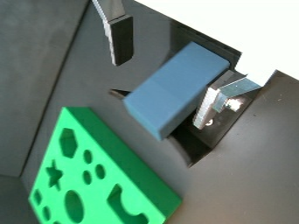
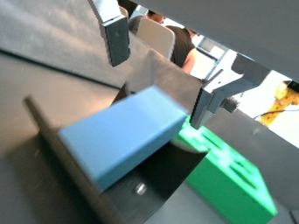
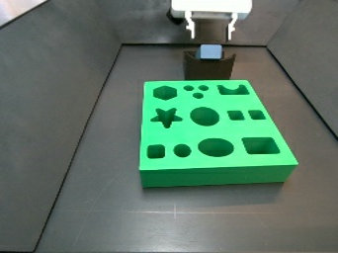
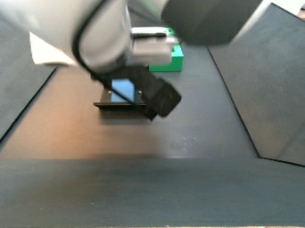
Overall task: Pick up the rectangle object. Move up. Place the rectangle object on the fixture. Regrasp the rectangle object. Move to above the board. Insert the rectangle object.
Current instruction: Regrasp the rectangle object.
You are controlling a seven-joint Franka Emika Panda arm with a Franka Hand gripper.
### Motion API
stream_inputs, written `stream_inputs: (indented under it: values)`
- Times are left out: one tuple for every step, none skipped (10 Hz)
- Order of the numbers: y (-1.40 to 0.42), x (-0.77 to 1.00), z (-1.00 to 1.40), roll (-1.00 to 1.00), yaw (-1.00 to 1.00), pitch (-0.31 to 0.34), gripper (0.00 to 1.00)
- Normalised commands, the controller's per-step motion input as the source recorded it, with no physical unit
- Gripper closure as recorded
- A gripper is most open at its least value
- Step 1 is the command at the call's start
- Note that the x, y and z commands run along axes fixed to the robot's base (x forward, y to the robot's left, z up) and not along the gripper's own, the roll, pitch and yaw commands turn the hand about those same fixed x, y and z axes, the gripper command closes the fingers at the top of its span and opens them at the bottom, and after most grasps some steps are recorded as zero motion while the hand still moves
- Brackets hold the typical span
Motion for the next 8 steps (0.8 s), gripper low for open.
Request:
stream_inputs:
  values:
    - [0.0, -0.02, 0.48, 0.05, -0.01, 0.104, 0.0]
    - [0.0, -0.02, 0.36, 0.05, -0.02, 0.108, 0.0]
    - [-0.97, -0.08, 1.0, 1.0, 0.01, 0.061, 0.0]
    - [-1.0, -0.08, 0.96, 1.0, 0.01, 0.059, 0.0]
    - [-1.0, -0.11, 0.94, 1.0, 0.01, 0.045, 0.0]
    - [-1.0, -0.13, 0.91, 1.0, 0.01, 0.04, 0.0]
    - [-0.82, -0.11, 0.67, 1.0, 0.01, 0.033, 0.0]
    - [-0.58, -0.06, 0.37, 1.0, 0.01, 0.03, 0.0]
